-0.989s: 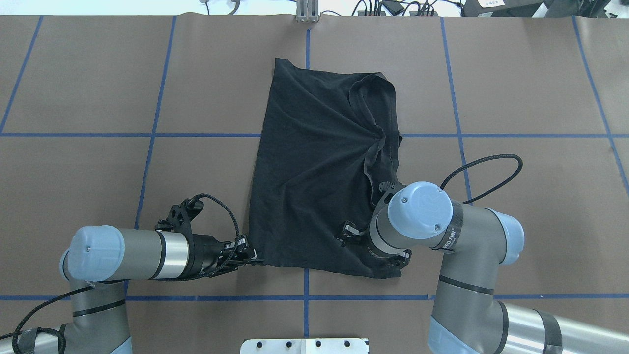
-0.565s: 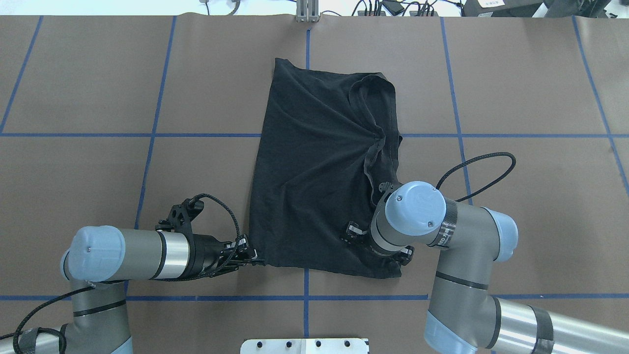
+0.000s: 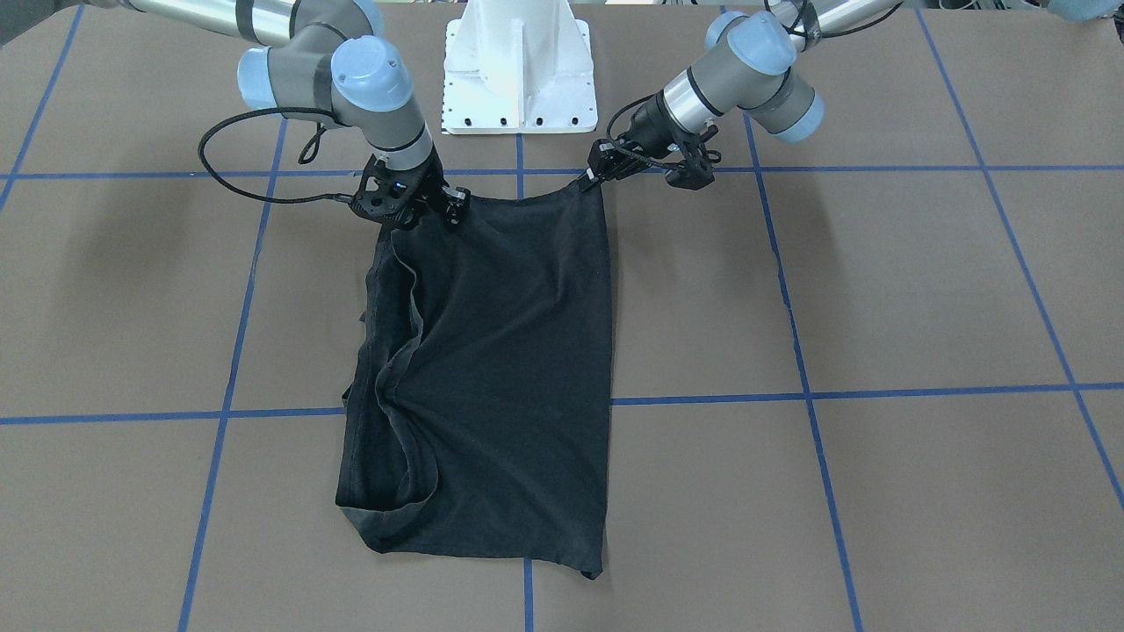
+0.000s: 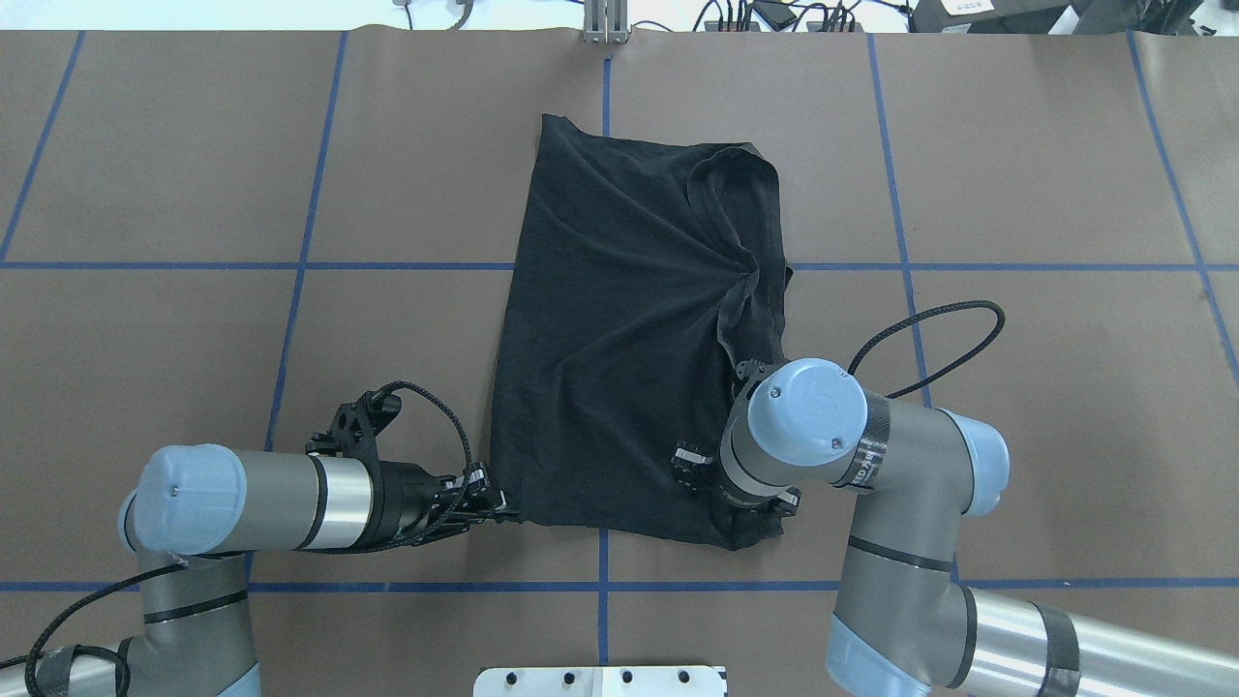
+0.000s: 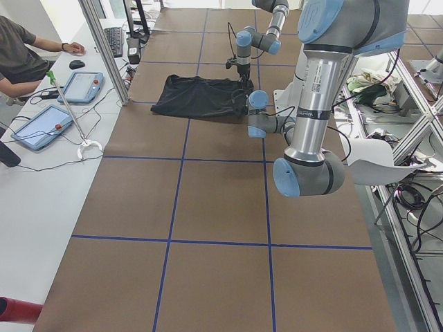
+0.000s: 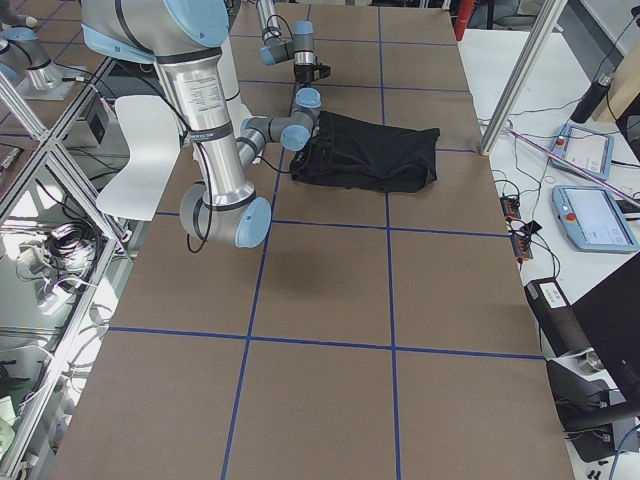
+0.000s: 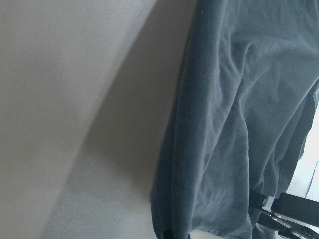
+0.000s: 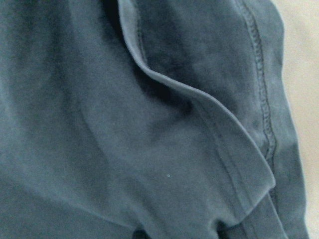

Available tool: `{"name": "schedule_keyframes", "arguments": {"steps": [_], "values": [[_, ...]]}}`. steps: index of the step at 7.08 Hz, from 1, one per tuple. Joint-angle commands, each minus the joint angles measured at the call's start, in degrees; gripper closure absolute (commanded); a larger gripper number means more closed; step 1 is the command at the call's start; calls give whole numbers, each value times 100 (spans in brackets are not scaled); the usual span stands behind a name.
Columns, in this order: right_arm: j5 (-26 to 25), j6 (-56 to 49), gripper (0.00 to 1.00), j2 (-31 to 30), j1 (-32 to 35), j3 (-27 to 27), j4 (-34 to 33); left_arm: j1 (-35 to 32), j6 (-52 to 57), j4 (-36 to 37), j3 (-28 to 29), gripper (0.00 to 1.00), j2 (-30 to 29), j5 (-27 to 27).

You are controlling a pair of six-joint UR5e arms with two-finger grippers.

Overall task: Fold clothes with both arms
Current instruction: 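Grasp the near shirt corners with the left and right grippers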

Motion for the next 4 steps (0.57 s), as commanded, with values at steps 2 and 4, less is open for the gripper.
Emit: {"name": "schedule_keyframes", "arguments": {"steps": [2, 4], "values": [[117, -1, 100, 54, -4, 81, 31, -9, 0, 0, 0, 100, 0, 7], [117, 17, 100, 46, 31, 151, 66, -18, 0, 0, -9, 100, -8, -2]]}}
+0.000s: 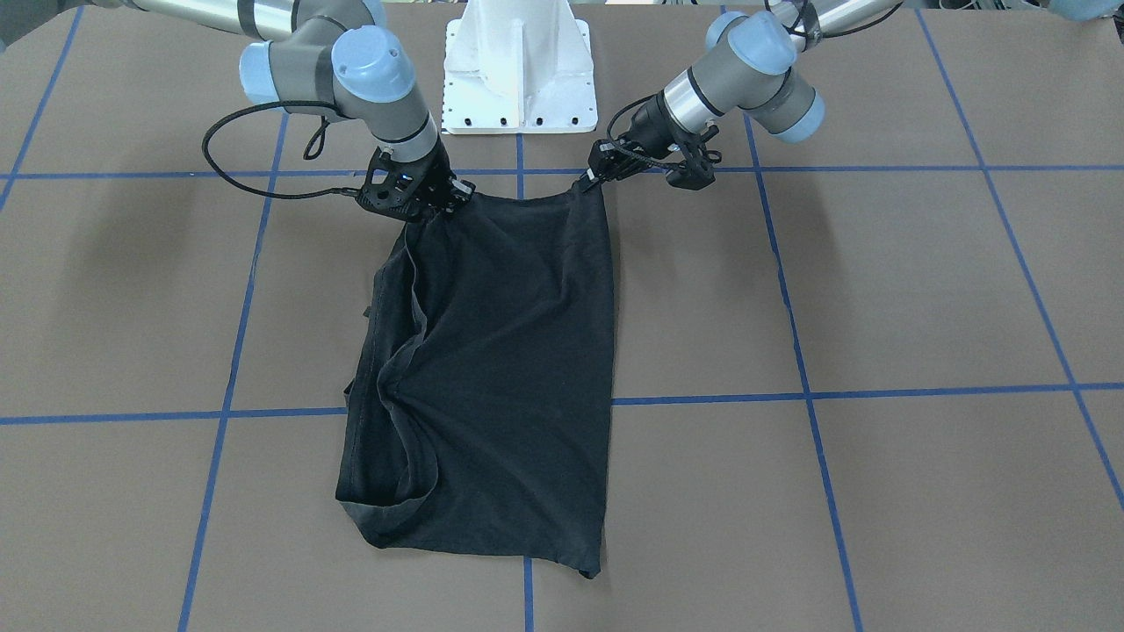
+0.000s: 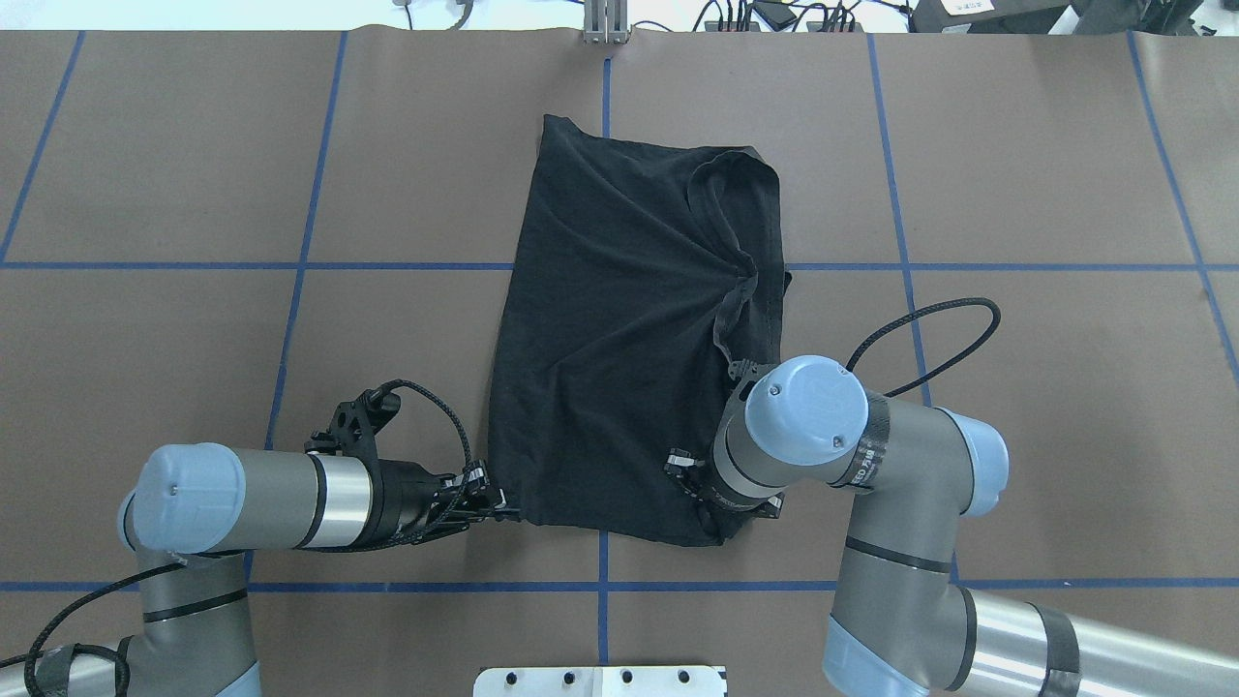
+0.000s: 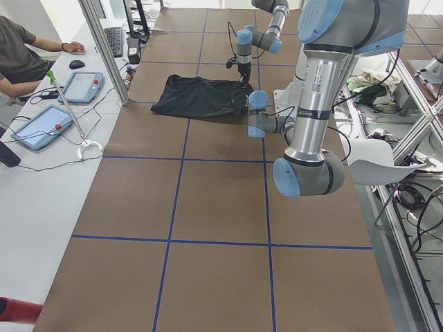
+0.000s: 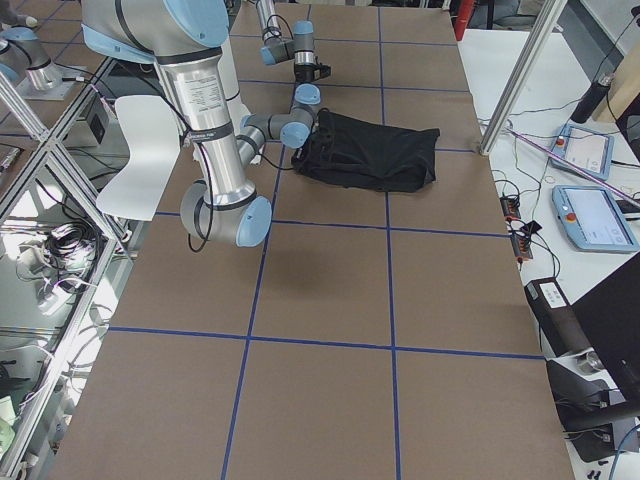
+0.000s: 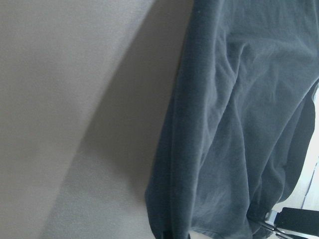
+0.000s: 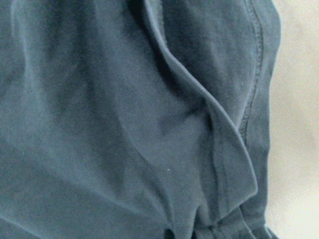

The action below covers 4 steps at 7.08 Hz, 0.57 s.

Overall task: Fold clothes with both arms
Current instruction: 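Lift the shirt with both grippers and fold it toward the far side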

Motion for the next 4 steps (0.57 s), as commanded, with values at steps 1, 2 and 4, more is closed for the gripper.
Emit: {"name": "schedule_keyframes", "arguments": {"steps": [1, 2, 4], "values": [[208, -6, 100, -123, 63, 363, 17, -39, -9, 0, -160, 100, 44, -3], [715, -7, 100, -403, 72, 802, 25, -39, -165, 0, -562, 100, 228, -21], [1184, -7, 100, -800, 72, 1481, 26, -22, -640, 17, -1161, 100, 466, -195]]}}
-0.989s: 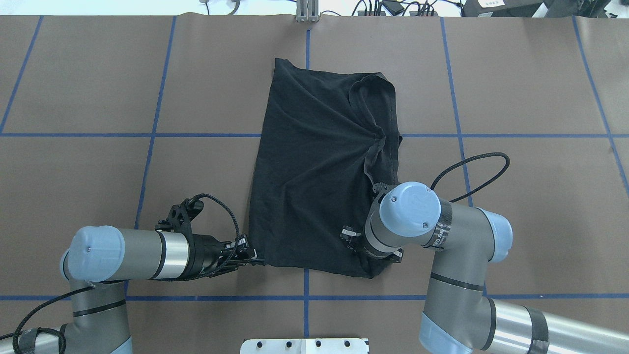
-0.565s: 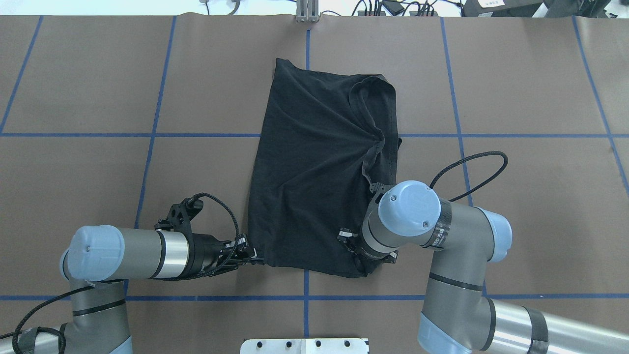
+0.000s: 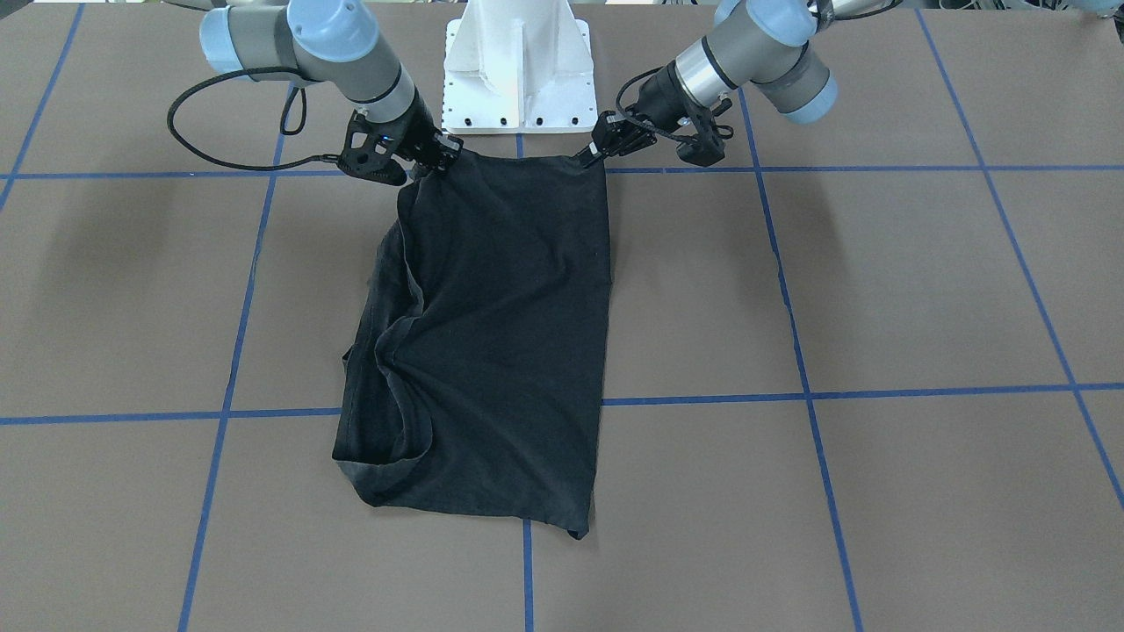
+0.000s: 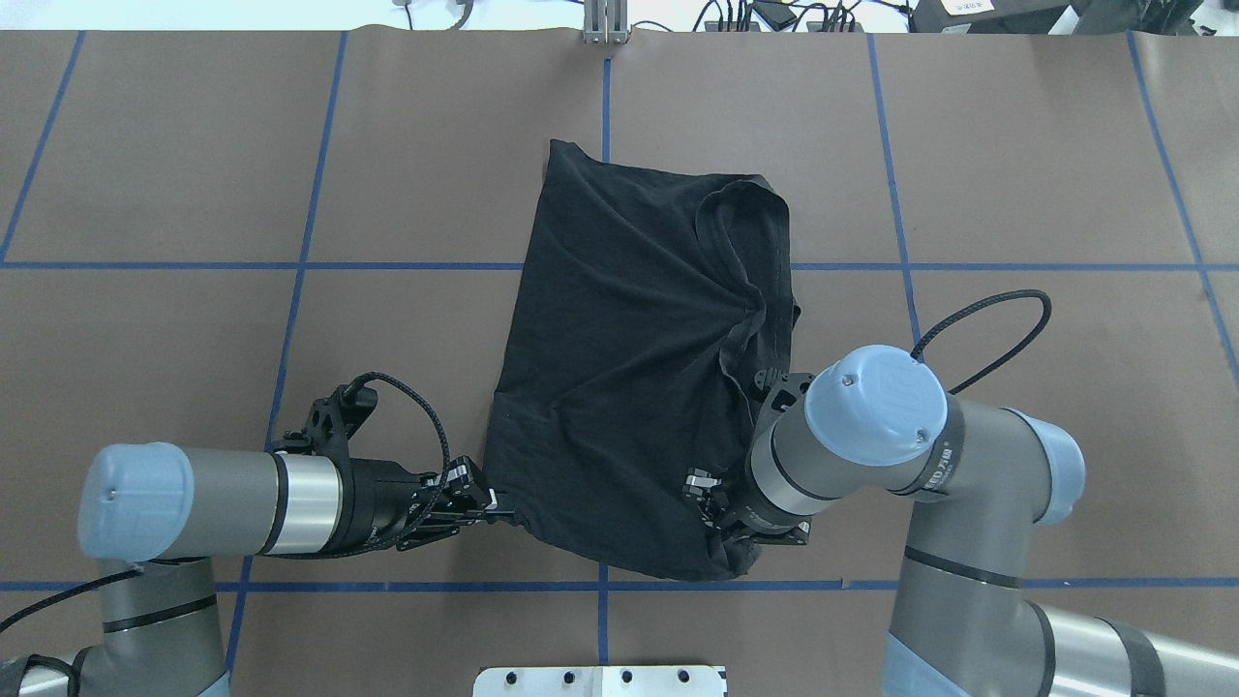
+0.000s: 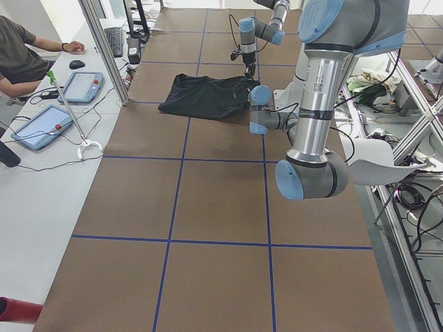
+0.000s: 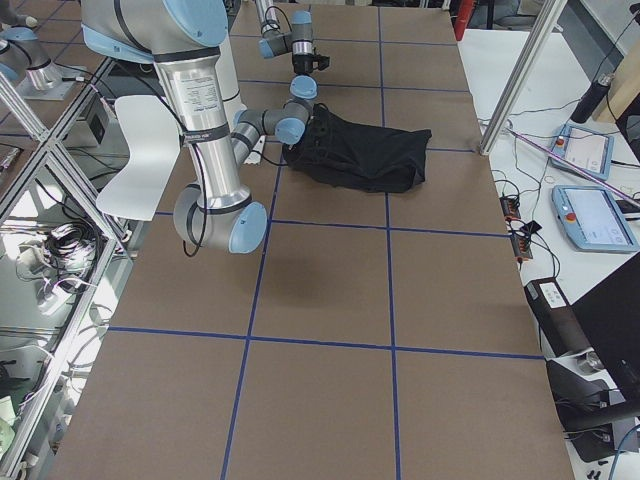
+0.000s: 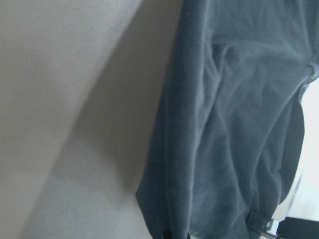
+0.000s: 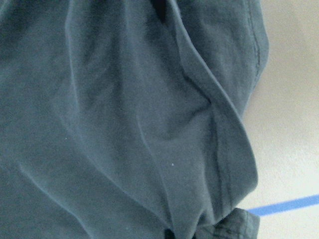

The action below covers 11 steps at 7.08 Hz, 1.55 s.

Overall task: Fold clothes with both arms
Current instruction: 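Lift the shirt with both grippers and fold it toward the far side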

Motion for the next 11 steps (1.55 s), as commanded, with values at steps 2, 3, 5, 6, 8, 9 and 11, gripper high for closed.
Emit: {"name": "schedule_keyframes", "arguments": {"steps": [2, 3, 5, 6, 8, 9, 11], "values": [[1347, -27, 100, -152, 711, 488, 141, 8, -315, 23, -741, 100, 136, -368], [2006, -36, 100, -134, 1421, 453, 307, 8, -376, 23, -856, 100, 66, -386], [2355, -324, 100, 197, 2365, 104, 336, -857, -360, 84, -648, 100, -406, -439], [2356, -369, 100, 583, 2682, -334, 336, -1271, -359, 93, -194, 100, -835, -474], [2356, -658, 100, 972, 3123, -1073, 335, -1896, -307, 14, 1542, 100, -1950, -483], [2329, -938, 100, 1226, 3212, -1633, 336, -2125, -211, -21, 2221, 100, -2321, -483], [2251, -1299, 100, 1877, 3291, -2909, 344, -2538, -35, -266, 2989, 100, -2553, -474]]}}
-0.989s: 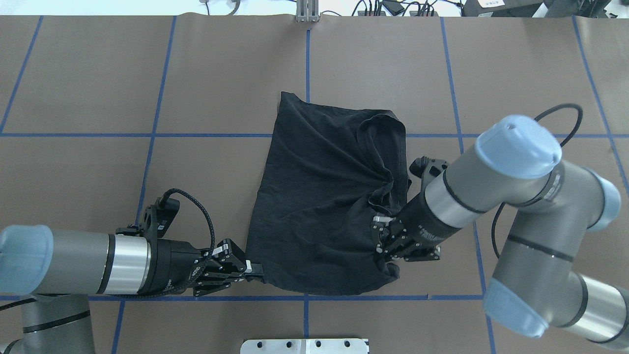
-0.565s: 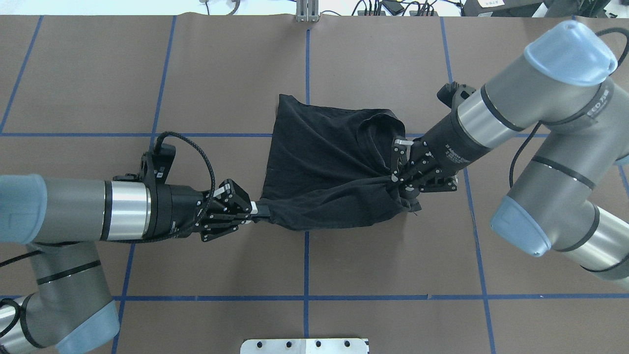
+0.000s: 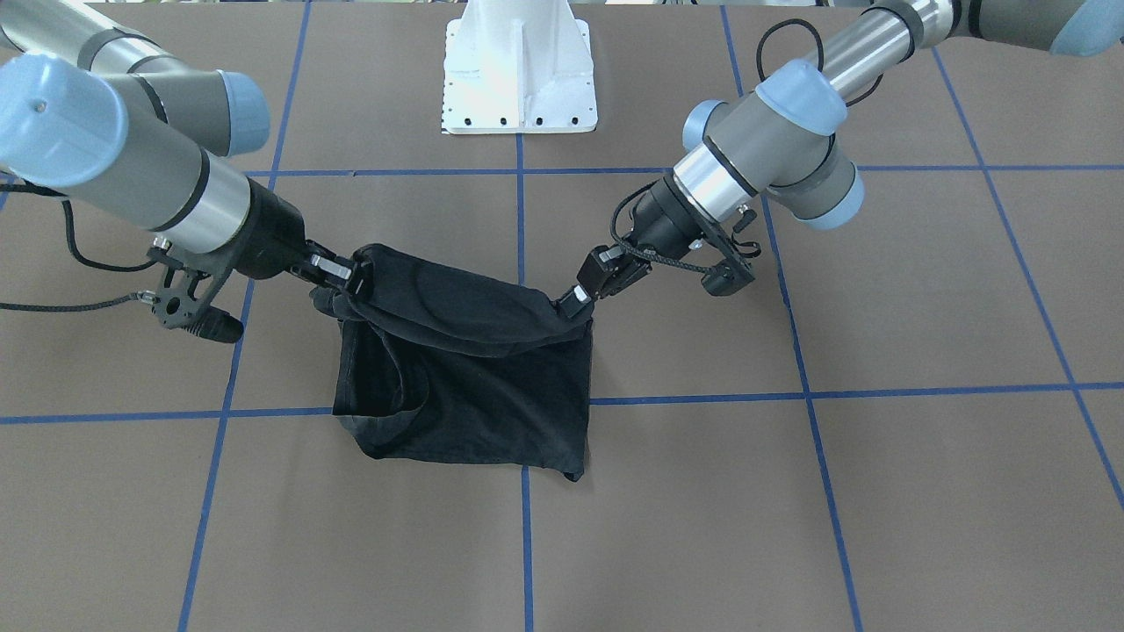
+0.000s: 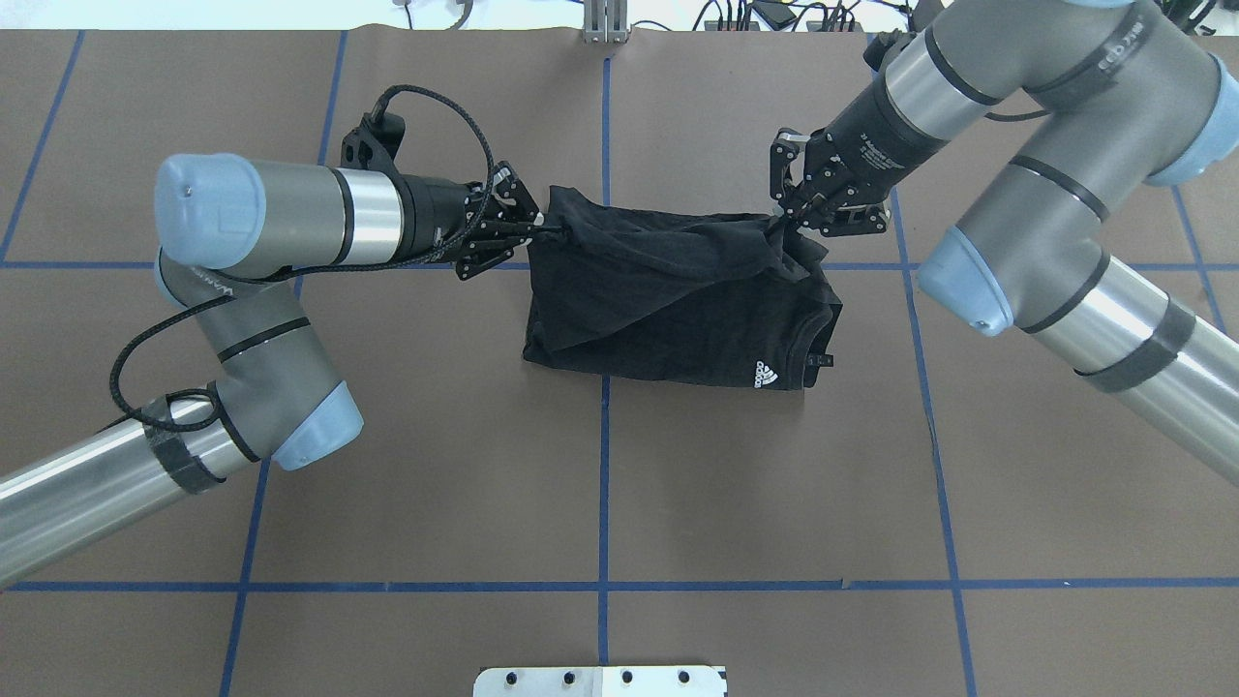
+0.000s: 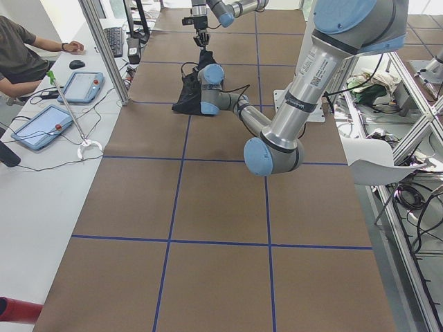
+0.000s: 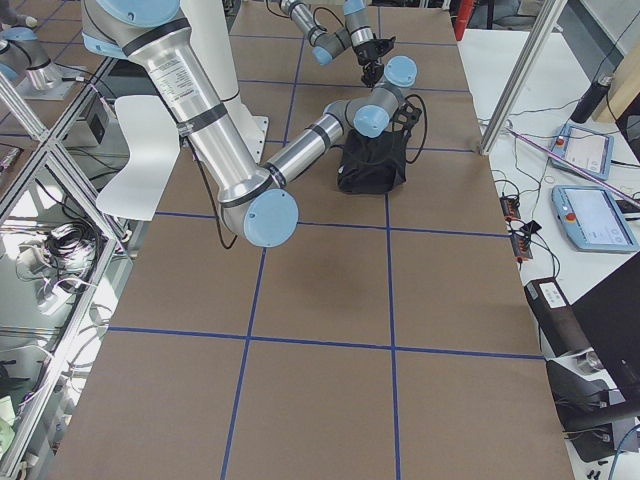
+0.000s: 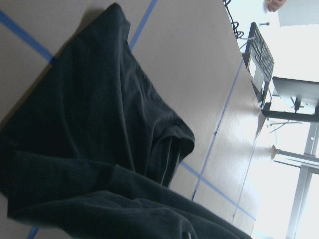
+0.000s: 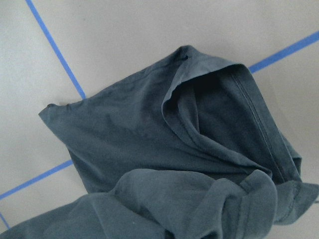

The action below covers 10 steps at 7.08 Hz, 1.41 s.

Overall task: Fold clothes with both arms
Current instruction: 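Lift the shirt with both grippers and fold it toward the far side, then lay the folded edge down and open both grippers above the shirt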

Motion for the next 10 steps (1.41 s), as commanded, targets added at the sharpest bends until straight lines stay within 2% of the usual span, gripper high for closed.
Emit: {"name": "schedule_keyframes", "arguments": {"steps": [1, 5, 6, 7, 8, 10], "values": [[-196, -371, 100, 350, 62, -842, 3, -454, 115, -479, 809, 100, -193, 7], [-355, -381, 100, 438, 44, -1150, 82, -491, 106, -878, 1680, 100, -701, 33], [-373, -372, 100, 447, 44, -1474, 622, -482, 89, -878, 1708, 81, -729, 33], [-390, -372, 30, 447, 44, -1599, 880, -473, 123, -878, 1708, 1, -746, 33], [-391, -355, 1, 482, 88, -1617, 874, -482, 124, -878, 1699, 0, -712, 33], [-382, -311, 0, 561, 298, -1626, 865, -508, 141, -896, 1647, 0, -580, 25]]}}
